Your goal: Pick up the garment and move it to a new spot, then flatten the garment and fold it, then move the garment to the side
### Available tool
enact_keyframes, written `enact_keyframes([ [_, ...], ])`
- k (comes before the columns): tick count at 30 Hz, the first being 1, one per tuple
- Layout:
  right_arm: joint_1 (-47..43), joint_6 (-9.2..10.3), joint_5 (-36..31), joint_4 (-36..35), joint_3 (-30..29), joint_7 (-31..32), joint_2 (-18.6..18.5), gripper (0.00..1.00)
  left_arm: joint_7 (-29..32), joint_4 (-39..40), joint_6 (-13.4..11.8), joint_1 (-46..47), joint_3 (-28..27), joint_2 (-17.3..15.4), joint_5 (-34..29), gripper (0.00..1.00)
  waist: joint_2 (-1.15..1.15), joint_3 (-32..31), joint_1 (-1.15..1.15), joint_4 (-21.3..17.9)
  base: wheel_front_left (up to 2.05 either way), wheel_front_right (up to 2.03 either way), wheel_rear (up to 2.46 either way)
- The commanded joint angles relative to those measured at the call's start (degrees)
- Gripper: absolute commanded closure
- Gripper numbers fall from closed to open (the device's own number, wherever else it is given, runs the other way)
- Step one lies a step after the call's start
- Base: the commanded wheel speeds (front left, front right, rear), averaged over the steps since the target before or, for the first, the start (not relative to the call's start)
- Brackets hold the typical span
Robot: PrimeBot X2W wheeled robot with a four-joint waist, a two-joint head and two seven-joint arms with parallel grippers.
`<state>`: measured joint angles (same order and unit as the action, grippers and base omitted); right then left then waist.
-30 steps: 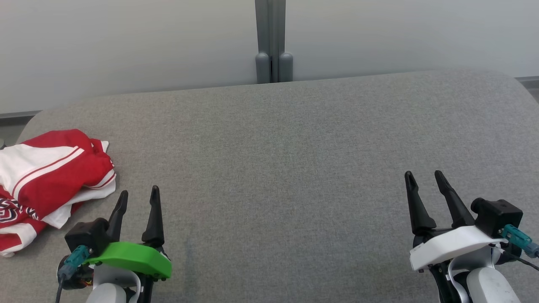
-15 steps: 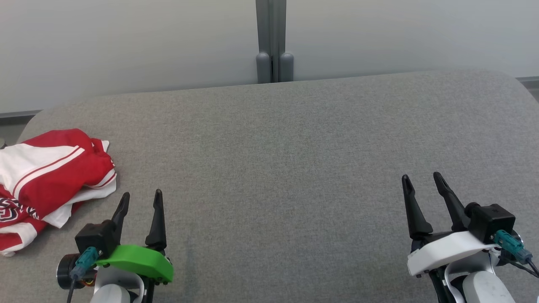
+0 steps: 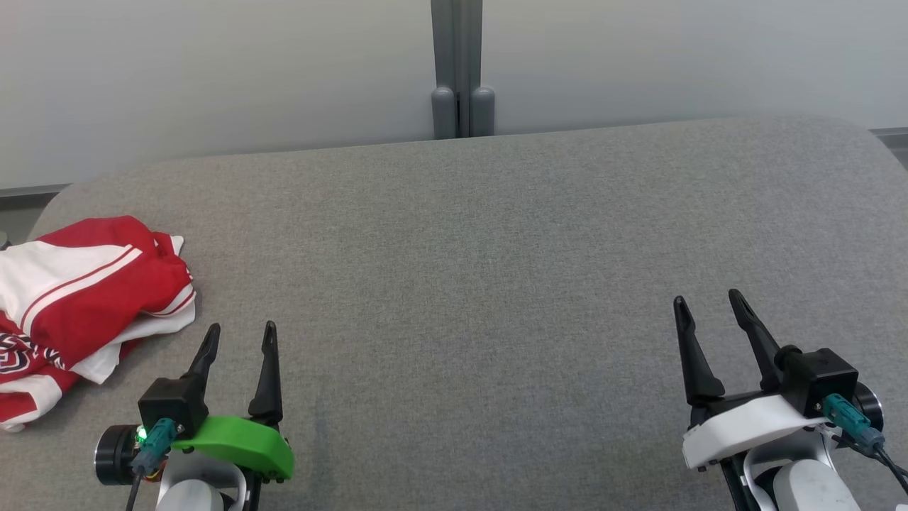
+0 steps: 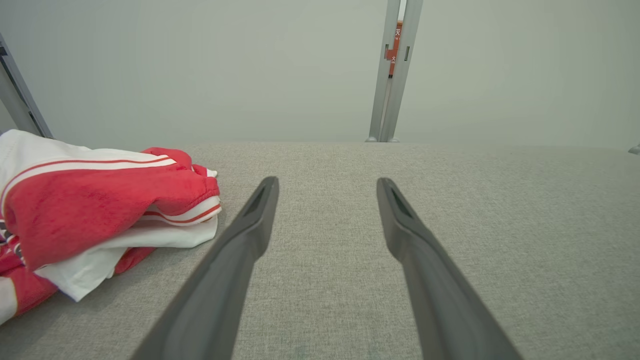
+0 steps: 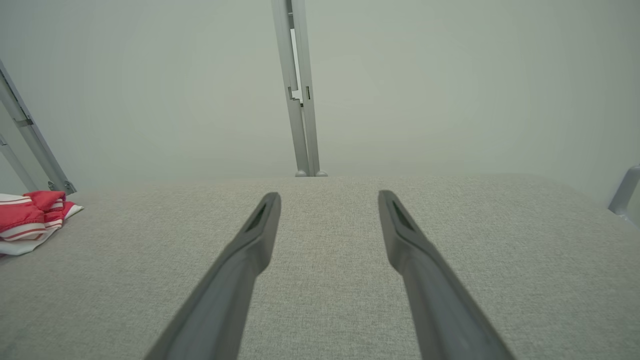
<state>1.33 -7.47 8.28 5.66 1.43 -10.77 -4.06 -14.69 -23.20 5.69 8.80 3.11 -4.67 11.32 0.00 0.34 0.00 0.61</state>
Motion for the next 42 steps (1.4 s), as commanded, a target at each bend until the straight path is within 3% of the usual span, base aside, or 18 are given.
enact_keyframes([
  [1, -0.8, -0.04, -1.1, 0.0, -0.1, -0.5, 0.1, 0.0, -0.4, -0.2, -0.2, 0.7, -0.3, 0.0, -0.9, 0.0, 0.0, 0.0, 0.0, 0.0, 0.0, 0.0, 0.0],
  [13, -0.9, -0.03, -0.5, 0.7, -0.7, -1.0, 0.7, 0.0, -0.5, -0.4, -0.2, 0.4, -1.0, 0.4, -0.9, 0.0, 0.0, 0.1, 0.0, 0.4, 0.0, 0.0, 0.0],
  [19, -0.8, -0.03, -0.5, 0.3, -0.1, -0.7, 0.7, 0.0, -0.5, -0.5, -0.6, 1.2, -1.2, 0.6, -0.9, 0.0, 0.0, 0.5, 0.0, 2.4, 0.0, 0.0, 0.0],
  [42, 2.1, -0.03, 0.6, -3.4, 5.6, 3.0, -0.5, 0.0, -0.4, 1.4, -1.8, 1.9, -7.0, 0.6, 0.4, 0.0, 0.0, 3.8, 0.0, 22.3, 0.0, 0.0, 0.0],
])
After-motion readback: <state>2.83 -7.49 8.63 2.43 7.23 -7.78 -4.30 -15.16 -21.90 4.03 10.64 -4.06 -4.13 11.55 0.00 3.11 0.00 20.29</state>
